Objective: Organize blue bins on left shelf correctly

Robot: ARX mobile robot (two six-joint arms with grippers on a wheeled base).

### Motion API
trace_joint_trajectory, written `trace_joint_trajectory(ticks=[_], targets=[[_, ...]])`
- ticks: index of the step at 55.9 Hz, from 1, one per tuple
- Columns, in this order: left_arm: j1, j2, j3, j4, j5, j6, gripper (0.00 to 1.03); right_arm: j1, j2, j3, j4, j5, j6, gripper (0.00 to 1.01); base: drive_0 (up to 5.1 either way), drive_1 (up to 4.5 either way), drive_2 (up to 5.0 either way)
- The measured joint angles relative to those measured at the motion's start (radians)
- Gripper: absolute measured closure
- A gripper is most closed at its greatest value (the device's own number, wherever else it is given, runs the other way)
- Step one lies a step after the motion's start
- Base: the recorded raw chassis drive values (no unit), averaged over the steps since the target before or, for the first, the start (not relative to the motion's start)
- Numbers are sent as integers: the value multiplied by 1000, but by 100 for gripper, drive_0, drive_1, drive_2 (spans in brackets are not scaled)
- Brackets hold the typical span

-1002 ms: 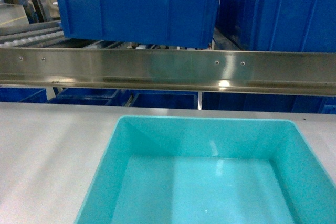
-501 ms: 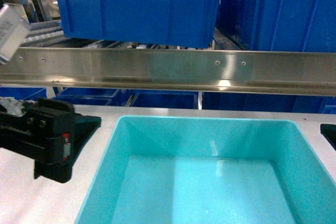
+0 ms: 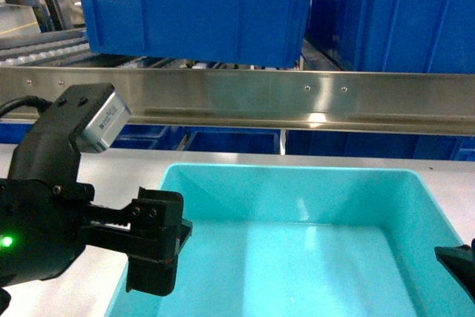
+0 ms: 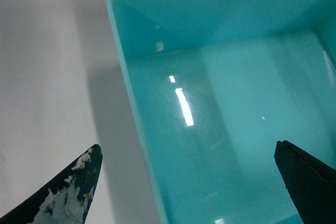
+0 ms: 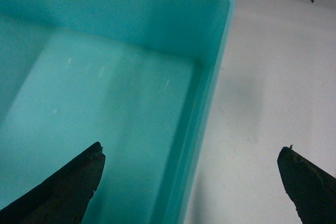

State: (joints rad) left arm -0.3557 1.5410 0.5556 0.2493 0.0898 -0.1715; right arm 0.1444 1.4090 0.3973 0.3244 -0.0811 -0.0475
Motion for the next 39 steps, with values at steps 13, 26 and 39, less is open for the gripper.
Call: trace_joint_trajectory(ticks=[13, 26, 39], targets=[[-30, 72, -2, 29, -47, -45, 5, 6, 77, 0, 15, 23, -6, 3, 0, 0, 0], [-48, 182, -30, 81, -97, -69, 5, 6, 138, -18, 61, 38, -8, 3, 0, 0, 0], [-77, 221, -31, 84, -115, -90, 5, 5, 206, -40, 108, 51, -13, 4, 0, 0, 0]])
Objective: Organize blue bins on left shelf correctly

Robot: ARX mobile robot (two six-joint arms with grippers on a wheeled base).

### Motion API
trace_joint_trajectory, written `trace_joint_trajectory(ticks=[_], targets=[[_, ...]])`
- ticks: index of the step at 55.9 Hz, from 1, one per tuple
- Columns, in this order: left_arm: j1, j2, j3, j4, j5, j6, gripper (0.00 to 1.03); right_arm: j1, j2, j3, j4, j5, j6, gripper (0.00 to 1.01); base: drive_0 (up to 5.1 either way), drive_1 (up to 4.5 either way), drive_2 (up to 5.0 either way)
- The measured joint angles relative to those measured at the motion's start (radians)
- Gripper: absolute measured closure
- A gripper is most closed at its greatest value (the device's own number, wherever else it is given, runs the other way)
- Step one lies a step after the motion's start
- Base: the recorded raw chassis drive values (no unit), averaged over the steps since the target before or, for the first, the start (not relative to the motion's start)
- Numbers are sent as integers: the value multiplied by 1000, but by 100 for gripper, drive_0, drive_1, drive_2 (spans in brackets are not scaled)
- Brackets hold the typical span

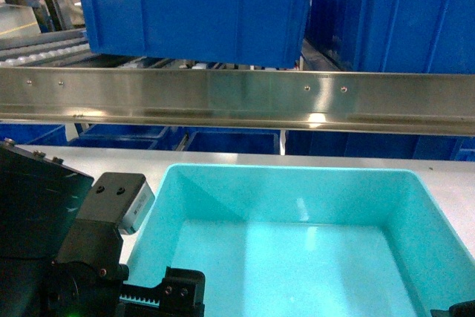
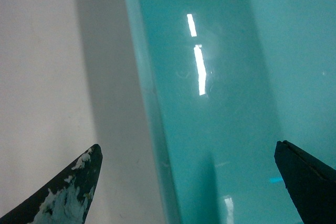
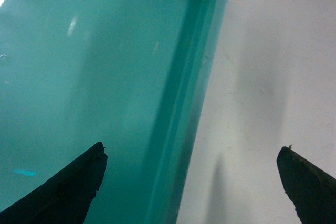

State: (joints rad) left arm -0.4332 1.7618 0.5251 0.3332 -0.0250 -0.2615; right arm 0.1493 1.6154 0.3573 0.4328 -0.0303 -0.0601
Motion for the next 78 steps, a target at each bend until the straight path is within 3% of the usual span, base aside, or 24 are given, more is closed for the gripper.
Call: trace_joint_trajectory(ticks=[3, 8, 18, 27, 31, 35, 41, 54, 78], targets=[[-6, 9, 0, 0, -5, -1, 5, 0, 8, -2, 12, 6, 0, 12, 0, 0, 0], [-13, 13, 5, 0, -10, -3, 15, 1, 20, -4, 16, 8, 0, 25, 0, 0, 0], [-24, 43, 12, 6, -16, -15, 44, 2, 39, -11, 30, 8, 0, 54, 0, 0, 0], [-28, 50, 13, 8, -45, -66, 70, 14, 44, -12, 44, -16, 17, 81, 0, 0, 0], [-29, 51, 13, 12, -68, -90, 80, 14, 46, -14, 61, -29, 63, 90, 0, 0, 0], [-29, 51, 13, 12, -93, -118, 88, 14, 45, -14, 80, -24, 118, 93, 0, 0, 0], [-28, 48, 11, 16, -113, -133, 97, 14, 33, -20, 86, -18, 147, 93, 0, 0, 0], [-12, -56, 0, -1, -118, -116, 97, 6, -86, -55, 82, -18, 177, 93, 0, 0, 0], [31, -425, 39, -167, -116, -75, 97, -16, -471, -18, -85, -43, 243, 93, 0, 0, 0]])
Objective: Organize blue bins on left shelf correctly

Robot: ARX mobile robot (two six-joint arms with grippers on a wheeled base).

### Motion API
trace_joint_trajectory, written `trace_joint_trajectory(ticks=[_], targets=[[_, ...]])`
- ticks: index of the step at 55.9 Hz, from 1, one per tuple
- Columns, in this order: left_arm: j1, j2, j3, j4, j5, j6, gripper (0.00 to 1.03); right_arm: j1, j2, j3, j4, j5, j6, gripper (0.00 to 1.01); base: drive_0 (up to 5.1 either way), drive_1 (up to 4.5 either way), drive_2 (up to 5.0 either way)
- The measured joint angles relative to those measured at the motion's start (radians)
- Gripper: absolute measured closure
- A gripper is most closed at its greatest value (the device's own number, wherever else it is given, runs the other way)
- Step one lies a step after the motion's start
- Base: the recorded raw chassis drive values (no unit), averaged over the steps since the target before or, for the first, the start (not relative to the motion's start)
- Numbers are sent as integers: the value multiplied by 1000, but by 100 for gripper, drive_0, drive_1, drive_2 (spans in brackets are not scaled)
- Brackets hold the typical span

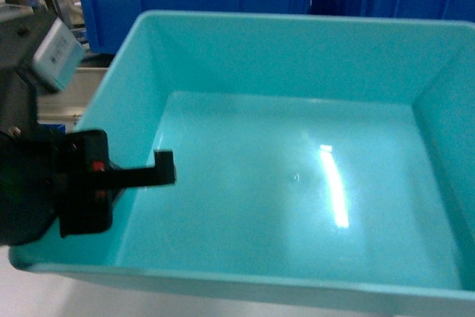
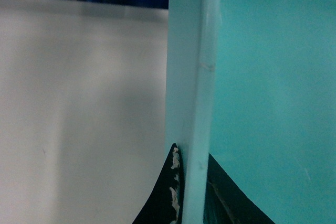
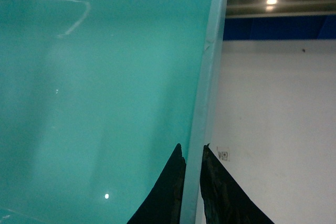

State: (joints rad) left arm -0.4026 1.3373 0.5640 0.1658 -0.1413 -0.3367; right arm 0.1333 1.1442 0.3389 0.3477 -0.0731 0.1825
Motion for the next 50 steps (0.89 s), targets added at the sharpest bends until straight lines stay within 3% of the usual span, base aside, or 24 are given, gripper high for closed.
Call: trace_joint_trajectory(ticks=[10, 11, 12, 15, 17, 50], targets=[[0, -92, -2, -41, 3, 5, 98, -2, -94, 2, -13, -3, -18, 93, 0, 0, 0], [2, -95, -2, -43, 13, 27, 99, -3, -97, 2, -8, 5, -30, 93, 0, 0, 0], [5, -99, -5, -46, 37, 58, 100, -6, -98, 2, -7, 20, -77, 94, 0, 0, 0], [23, -112, -13, -28, 106, 64, 101, -43, -100, 8, -13, -21, -92, 94, 0, 0, 0], [20, -114, -11, -32, 90, 85, 101, -42, -97, 4, -19, -9, -108, 94, 0, 0, 0], [18, -102, -16, -40, 90, 90, 101, -39, -86, -4, -24, -14, -113, 94, -445, 232, 232]])
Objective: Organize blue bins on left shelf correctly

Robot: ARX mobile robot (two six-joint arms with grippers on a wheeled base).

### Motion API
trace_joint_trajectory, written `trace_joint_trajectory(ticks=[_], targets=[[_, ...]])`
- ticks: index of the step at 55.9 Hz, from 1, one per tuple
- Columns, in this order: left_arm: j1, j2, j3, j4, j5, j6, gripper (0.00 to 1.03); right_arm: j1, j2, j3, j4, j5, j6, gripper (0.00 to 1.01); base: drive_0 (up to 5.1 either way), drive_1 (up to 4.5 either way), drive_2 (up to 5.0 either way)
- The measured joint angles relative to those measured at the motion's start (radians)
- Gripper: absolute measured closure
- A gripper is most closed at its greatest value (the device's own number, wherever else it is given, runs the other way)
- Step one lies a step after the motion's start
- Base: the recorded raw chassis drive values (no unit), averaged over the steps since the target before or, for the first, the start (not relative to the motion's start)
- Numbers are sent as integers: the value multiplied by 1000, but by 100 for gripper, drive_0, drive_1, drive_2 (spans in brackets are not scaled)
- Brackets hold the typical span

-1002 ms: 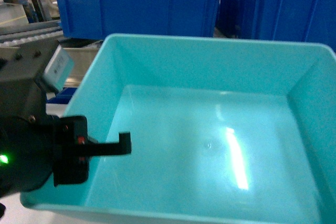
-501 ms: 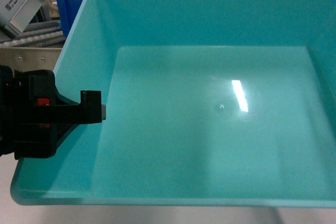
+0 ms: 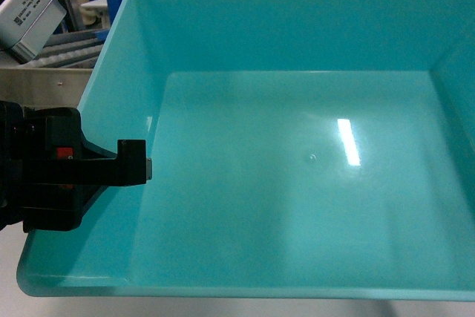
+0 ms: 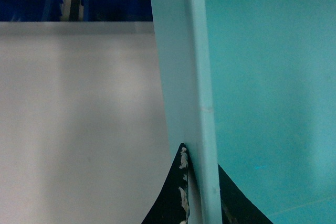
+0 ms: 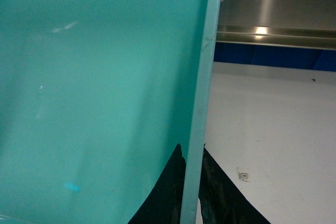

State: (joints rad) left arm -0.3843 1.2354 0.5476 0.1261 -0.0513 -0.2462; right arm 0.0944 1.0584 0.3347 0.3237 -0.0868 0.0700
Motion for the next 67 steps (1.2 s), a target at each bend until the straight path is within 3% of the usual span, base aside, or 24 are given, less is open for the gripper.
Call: trace_joint_trajectory(ticks=[13, 67], targets=[[0, 0, 0, 0, 0, 0, 101, 0, 0, 0, 0, 0, 0, 94, -489, 254, 254], [0, 0, 0, 2, 0, 0, 101, 0, 0, 0, 1, 0, 0, 94, -461, 75, 393]])
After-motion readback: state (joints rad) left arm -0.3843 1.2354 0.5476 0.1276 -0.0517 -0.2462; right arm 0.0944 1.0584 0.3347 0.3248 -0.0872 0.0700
